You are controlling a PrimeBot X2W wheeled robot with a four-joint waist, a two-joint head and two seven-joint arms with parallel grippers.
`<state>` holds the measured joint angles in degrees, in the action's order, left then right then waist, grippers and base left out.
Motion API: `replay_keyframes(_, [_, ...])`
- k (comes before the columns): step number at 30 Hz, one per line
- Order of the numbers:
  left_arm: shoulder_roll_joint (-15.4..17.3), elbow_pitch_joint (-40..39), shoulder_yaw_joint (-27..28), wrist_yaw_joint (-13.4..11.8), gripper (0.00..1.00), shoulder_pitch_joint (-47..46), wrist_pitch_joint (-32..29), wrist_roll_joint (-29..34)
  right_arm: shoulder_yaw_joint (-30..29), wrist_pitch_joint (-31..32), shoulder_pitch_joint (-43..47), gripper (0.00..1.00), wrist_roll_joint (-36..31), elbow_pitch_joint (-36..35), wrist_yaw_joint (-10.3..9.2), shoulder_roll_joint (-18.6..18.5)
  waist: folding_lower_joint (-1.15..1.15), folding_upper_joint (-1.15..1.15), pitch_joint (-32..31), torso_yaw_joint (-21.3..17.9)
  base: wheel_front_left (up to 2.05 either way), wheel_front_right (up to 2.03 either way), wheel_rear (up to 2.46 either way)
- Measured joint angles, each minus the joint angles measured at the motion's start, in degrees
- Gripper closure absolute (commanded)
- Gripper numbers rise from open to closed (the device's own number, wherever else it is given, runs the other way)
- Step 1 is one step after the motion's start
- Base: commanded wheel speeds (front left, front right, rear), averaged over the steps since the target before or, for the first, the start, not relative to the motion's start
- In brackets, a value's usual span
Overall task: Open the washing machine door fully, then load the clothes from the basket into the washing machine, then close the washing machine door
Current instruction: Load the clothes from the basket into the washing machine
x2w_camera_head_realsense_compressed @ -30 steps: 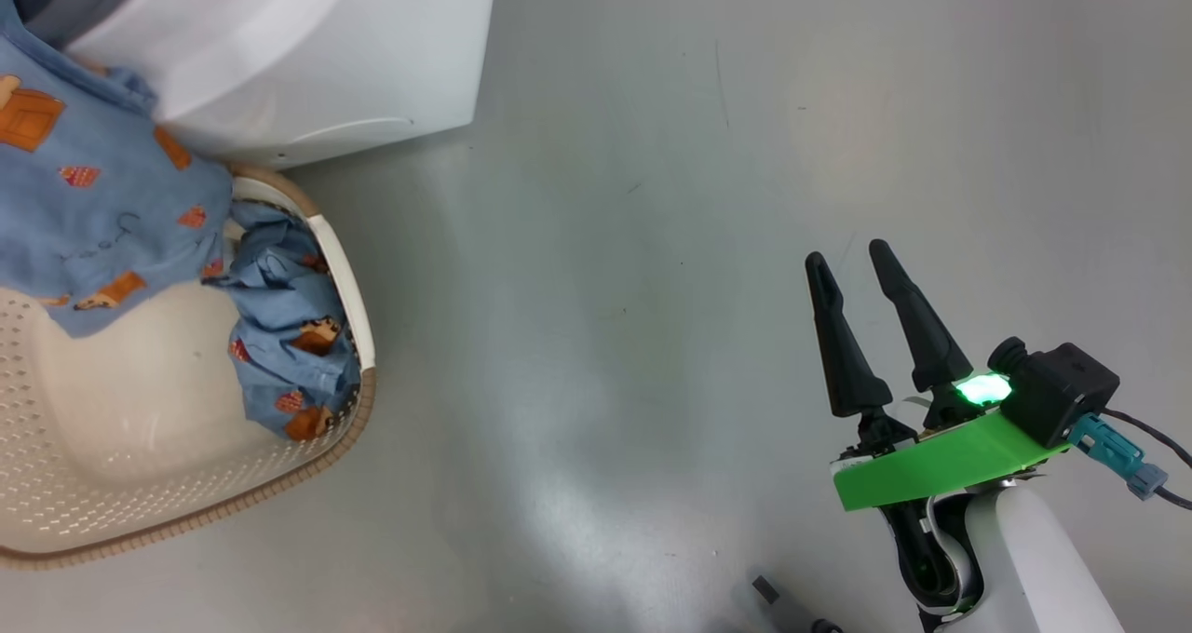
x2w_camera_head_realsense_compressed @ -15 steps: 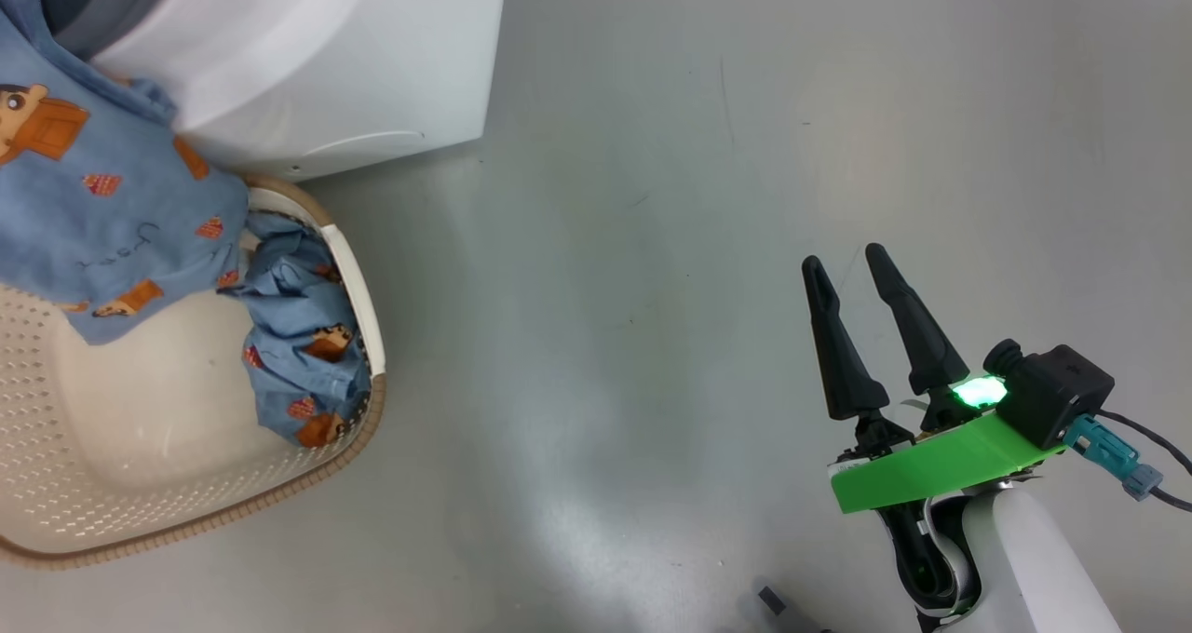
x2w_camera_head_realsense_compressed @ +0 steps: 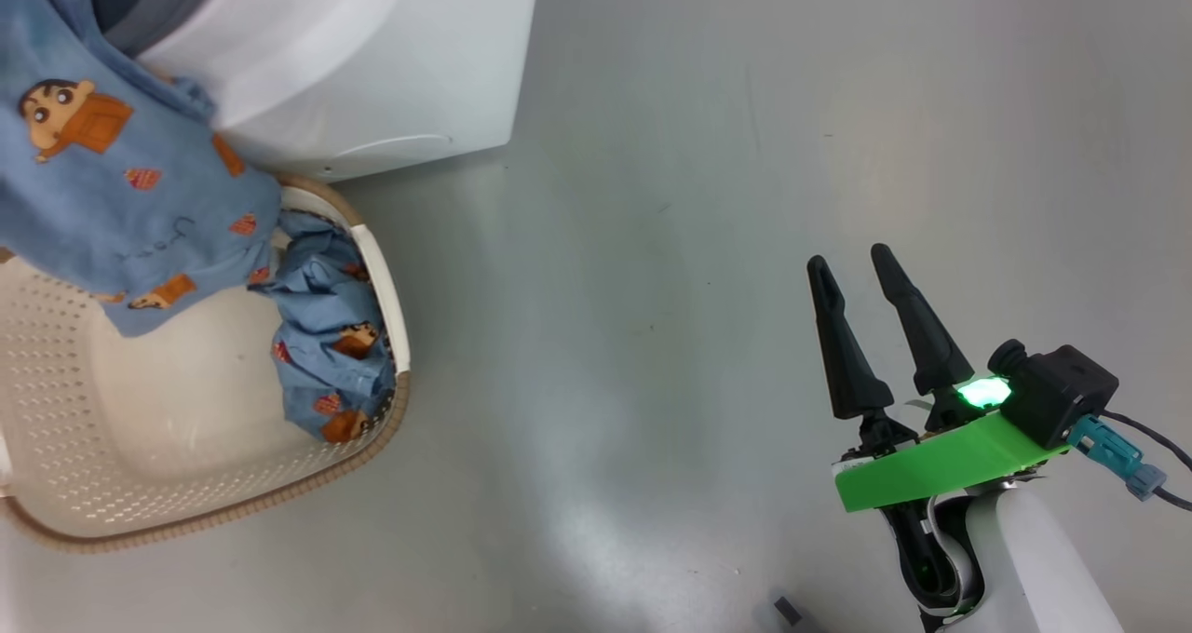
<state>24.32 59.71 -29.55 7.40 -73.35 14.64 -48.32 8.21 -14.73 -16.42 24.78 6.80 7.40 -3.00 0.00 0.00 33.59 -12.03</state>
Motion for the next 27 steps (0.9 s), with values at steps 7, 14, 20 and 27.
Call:
replay_keyframes(7, [-0.8,-7.7,8.5,0.0,0.0,7.4,0.0,4.3,-1.5,0.0,0.0,0.0,-0.6,0.3,0.0,0.0,0.0,0.0,-1.4,1.3,0.0,0.0,0.0])
replay_keyframes(14, [-5.1,-14.3,16.5,0.0,0.0,18.9,0.0,11.0,-2.9,0.0,0.9,0.0,-1.6,0.8,0.0,0.0,0.0,0.0,-4.1,2.6,0.0,0.0,0.0])
replay_keyframes(20, [-7.6,-19.1,20.8,0.0,0.0,25.3,0.1,15.0,-4.1,0.0,2.5,0.0,-2.4,1.6,0.0,0.0,0.0,0.0,-6.2,4.0,0.0,0.0,0.0])
replay_keyframes(27, [-9.8,-24.8,24.6,0.0,0.0,33.9,0.0,19.3,-5.5,0.0,3.7,0.0,-3.9,1.8,0.0,0.0,0.0,0.0,-9.0,6.0,0.0,0.0,0.0])
